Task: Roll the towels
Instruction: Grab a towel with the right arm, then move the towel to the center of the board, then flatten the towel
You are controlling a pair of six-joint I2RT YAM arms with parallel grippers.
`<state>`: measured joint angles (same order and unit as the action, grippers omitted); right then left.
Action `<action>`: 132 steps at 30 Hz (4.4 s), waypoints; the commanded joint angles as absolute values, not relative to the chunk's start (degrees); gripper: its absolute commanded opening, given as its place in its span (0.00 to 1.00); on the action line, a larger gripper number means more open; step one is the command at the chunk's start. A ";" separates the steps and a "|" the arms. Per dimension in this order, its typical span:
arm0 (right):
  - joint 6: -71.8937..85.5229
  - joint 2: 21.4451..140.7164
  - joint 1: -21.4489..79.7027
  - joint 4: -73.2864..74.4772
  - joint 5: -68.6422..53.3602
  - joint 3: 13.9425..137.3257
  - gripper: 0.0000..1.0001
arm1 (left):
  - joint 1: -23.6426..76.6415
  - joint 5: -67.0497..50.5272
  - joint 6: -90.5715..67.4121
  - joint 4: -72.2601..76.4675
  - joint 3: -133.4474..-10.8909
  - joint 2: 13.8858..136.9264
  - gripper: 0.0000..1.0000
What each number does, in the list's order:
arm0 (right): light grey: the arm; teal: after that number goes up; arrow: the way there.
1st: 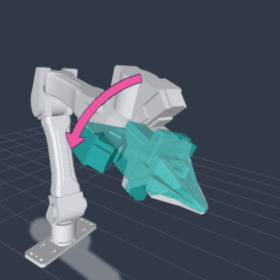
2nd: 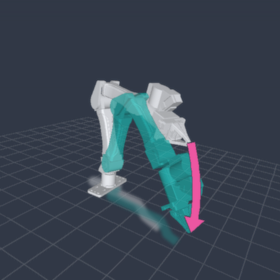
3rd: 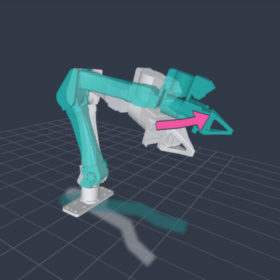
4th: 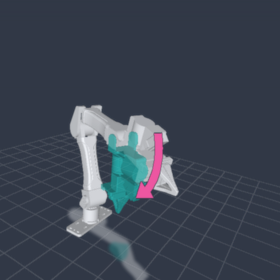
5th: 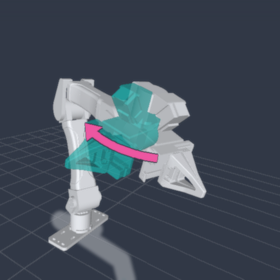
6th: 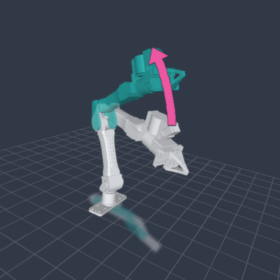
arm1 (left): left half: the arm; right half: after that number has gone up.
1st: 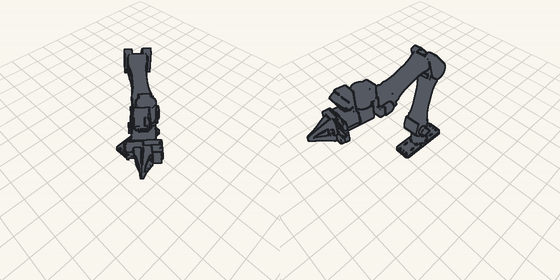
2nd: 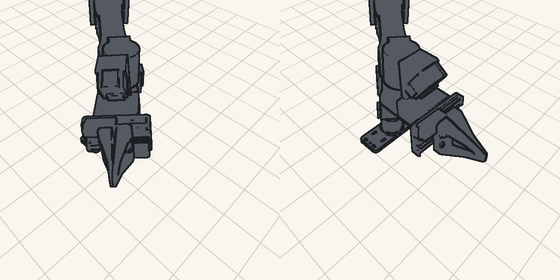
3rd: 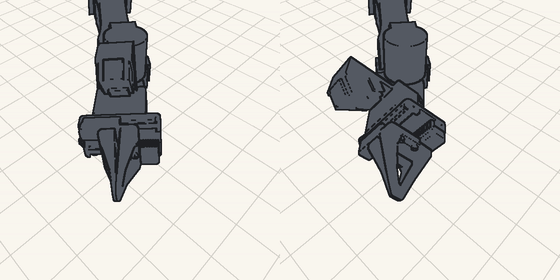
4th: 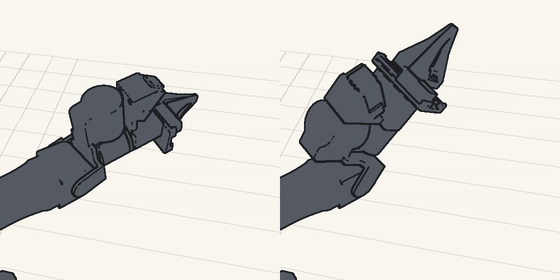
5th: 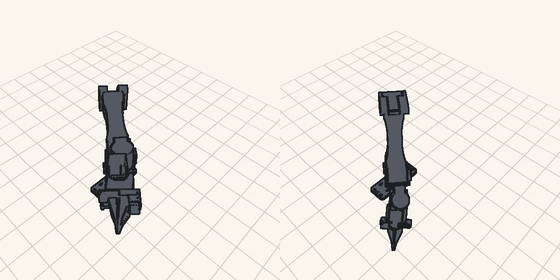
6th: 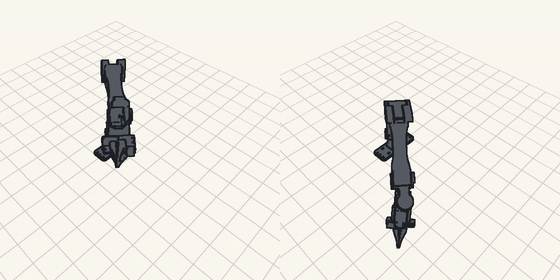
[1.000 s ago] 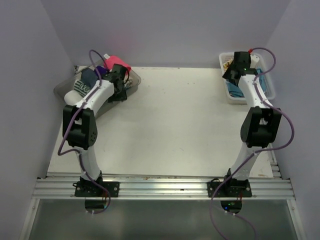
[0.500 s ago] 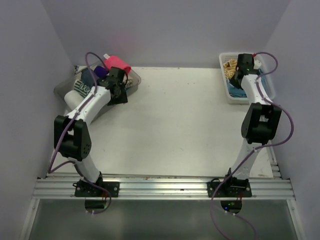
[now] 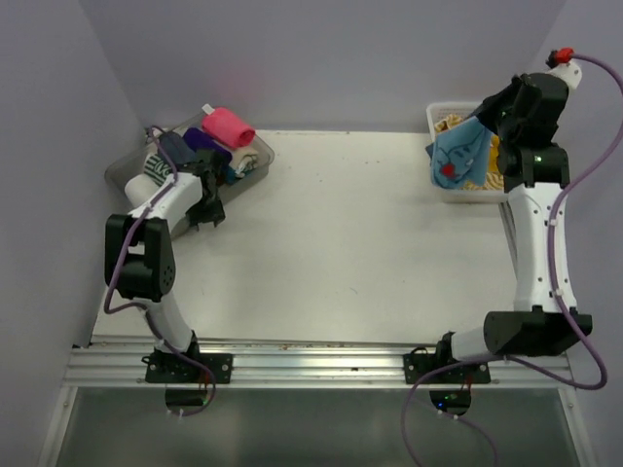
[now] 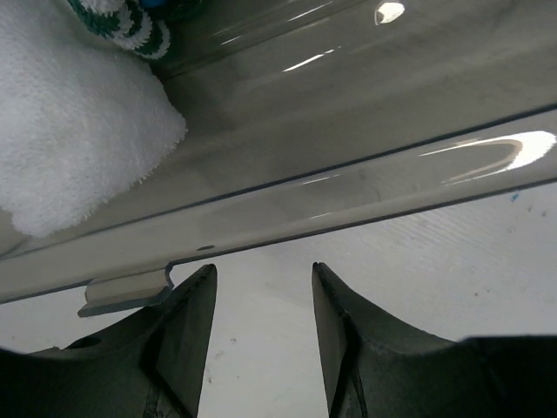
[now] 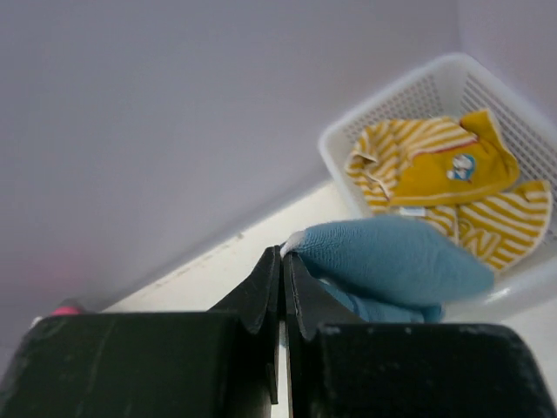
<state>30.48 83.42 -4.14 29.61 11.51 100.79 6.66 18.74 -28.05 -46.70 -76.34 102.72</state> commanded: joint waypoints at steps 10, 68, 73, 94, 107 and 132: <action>28.82 70.59 12.56 26.02 0.27 98.19 0.00 | 3.87 19.17 -27.42 -48.78 -93.60 108.47 0.50; 28.56 62.31 11.69 33.58 11.34 47.81 0.67 | 45.44 -20.65 -32.70 -28.82 -97.20 120.06 0.07; 28.57 63.54 11.69 32.78 10.63 47.90 0.67 | 45.35 -19.16 -31.47 -32.51 -98.09 114.45 0.00; 26.10 83.31 15.03 23.74 3.78 50.19 0.60 | 28.22 -12.22 -26.28 -40.60 -86.74 91.41 0.00; 29.09 95.53 17.92 13.97 0.70 52.72 0.32 | 27.16 -12.92 -25.58 -41.22 -89.21 92.37 0.00; 21.71 54.23 17.49 38.06 24.89 77.00 0.00 | 15.56 -5.45 -20.65 -47.63 -97.65 72.51 0.00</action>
<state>23.22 55.22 17.61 33.67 24.34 76.23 15.77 -6.42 -22.72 -46.26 -96.90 75.57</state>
